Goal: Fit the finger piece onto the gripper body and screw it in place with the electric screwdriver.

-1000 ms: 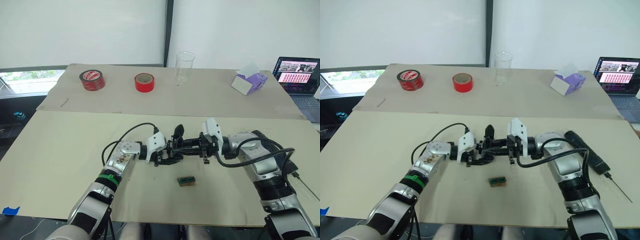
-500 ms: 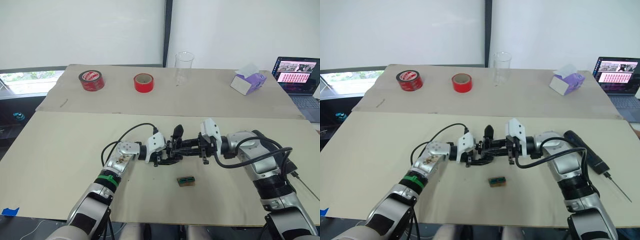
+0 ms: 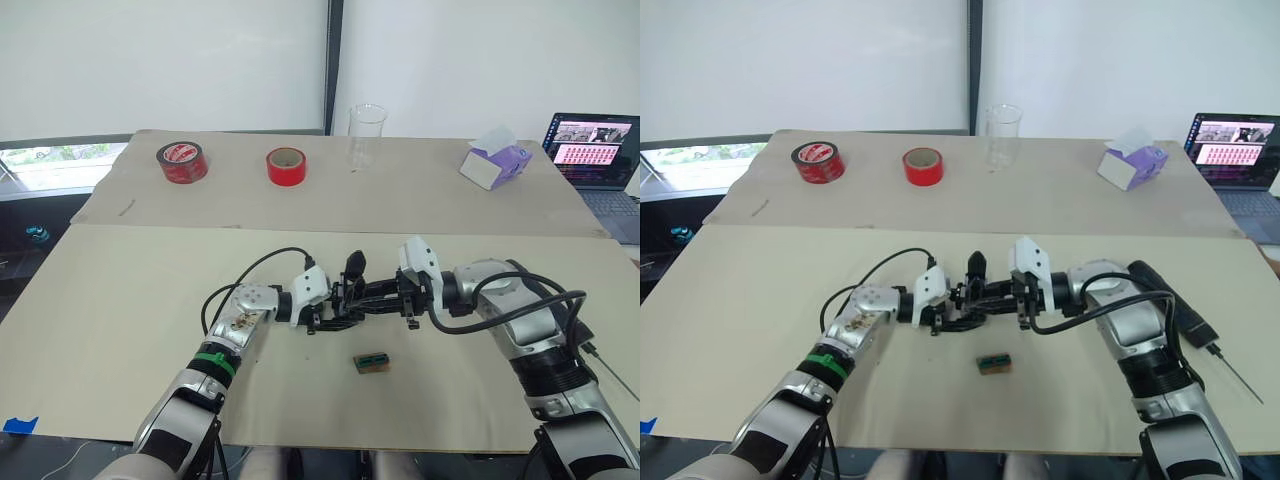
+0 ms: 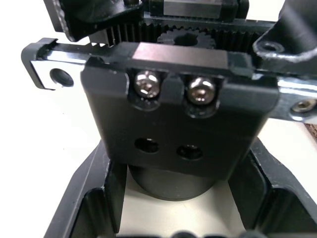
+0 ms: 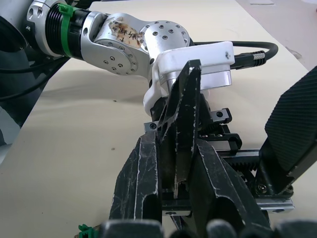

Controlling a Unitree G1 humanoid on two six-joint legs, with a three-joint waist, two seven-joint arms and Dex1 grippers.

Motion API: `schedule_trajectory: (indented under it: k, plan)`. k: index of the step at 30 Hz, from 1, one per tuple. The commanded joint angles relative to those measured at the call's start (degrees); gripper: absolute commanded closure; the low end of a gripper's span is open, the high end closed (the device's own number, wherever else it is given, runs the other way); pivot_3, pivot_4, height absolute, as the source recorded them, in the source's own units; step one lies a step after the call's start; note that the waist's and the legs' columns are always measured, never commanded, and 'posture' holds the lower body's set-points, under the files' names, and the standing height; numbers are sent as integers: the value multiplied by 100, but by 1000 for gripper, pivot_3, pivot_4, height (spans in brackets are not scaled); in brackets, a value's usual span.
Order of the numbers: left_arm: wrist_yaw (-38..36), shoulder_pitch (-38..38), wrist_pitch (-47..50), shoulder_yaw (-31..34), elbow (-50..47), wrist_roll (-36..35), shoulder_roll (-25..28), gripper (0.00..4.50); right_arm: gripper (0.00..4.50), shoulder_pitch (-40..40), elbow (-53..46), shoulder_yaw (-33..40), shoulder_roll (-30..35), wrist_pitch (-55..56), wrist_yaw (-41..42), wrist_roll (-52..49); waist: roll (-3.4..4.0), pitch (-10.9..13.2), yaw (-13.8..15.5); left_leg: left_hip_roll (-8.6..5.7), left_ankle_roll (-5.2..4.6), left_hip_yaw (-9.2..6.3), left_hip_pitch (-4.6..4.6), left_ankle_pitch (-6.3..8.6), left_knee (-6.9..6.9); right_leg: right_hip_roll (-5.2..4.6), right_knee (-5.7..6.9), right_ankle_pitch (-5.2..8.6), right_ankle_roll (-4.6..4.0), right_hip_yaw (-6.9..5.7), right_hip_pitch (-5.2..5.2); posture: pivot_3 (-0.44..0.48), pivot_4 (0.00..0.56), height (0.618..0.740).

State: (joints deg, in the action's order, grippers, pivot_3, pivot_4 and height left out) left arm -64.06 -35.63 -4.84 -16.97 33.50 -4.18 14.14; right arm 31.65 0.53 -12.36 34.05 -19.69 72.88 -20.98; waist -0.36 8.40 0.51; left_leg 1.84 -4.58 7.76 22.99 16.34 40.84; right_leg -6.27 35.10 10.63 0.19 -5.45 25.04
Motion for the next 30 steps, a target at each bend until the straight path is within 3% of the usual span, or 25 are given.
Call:
schedule_trajectory:
  k: [1, 17, 30]
  plan:
    - [-119, 207, 127, -124, 97, 114, 52, 2190, 4111, 111, 70, -260, 47, -417, -194, 325, 1, -1, -8, 0, 0, 1, -2, 0, 0, 0, 0, 0, 0, 0, -1, 0, 150, 740]
    - [-418, 330, 741, -116, -85, -49, 117, 2190, 4112, 406, 1163, -517, -5, -500, -177, 645, -9, -119, -134, 9, 5, -1, -29, 2, -15, 0, 3, 6, -8, 1, -17, 0, 150, 740]
    - [-286, 301, 711, -138, -23, 65, 122, 2190, 4112, 552, 825, -628, -16, -493, -110, 620, -5, -127, -134, 11, 7, -2, -42, 5, -22, -17, 0, 8, -11, 3, -23, 0, 150, 740]
